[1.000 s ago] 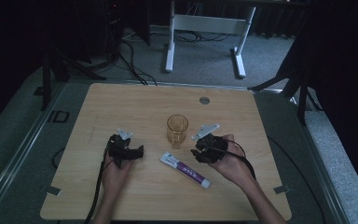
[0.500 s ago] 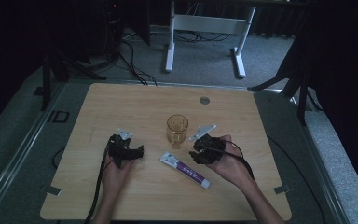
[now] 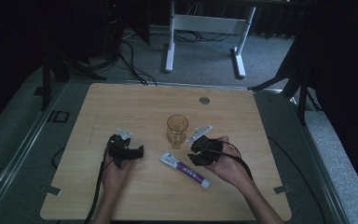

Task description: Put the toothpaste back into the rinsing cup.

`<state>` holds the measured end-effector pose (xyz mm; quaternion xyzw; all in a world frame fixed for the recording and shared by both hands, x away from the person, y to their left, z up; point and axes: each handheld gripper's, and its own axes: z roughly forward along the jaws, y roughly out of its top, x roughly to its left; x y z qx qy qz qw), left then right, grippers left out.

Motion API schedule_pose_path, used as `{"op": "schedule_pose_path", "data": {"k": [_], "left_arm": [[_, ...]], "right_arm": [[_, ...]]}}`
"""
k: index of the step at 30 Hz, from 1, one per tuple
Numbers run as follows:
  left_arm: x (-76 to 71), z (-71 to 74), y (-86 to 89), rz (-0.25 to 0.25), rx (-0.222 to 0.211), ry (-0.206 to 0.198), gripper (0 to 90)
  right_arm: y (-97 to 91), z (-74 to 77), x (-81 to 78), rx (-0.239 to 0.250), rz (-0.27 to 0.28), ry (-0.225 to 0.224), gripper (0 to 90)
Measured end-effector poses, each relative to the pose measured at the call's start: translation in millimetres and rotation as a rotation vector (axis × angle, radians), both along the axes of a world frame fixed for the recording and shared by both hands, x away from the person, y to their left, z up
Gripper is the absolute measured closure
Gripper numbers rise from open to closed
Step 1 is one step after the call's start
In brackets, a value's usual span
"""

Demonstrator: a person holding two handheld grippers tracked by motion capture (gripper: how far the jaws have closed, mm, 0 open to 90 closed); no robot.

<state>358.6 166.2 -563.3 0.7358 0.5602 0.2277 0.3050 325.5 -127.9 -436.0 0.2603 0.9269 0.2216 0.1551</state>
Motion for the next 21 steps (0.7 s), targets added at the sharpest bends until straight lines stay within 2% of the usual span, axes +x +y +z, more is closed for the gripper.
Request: {"op": "schedule_pose_path", "data": {"k": [21], "left_arm": [[0.0, 0.0, 0.0, 0.000, 0.000, 0.000, 11.9]], "right_arm": [[9.6, -5.6, -0.7, -0.029, 0.019, 0.020, 58.4]]}}
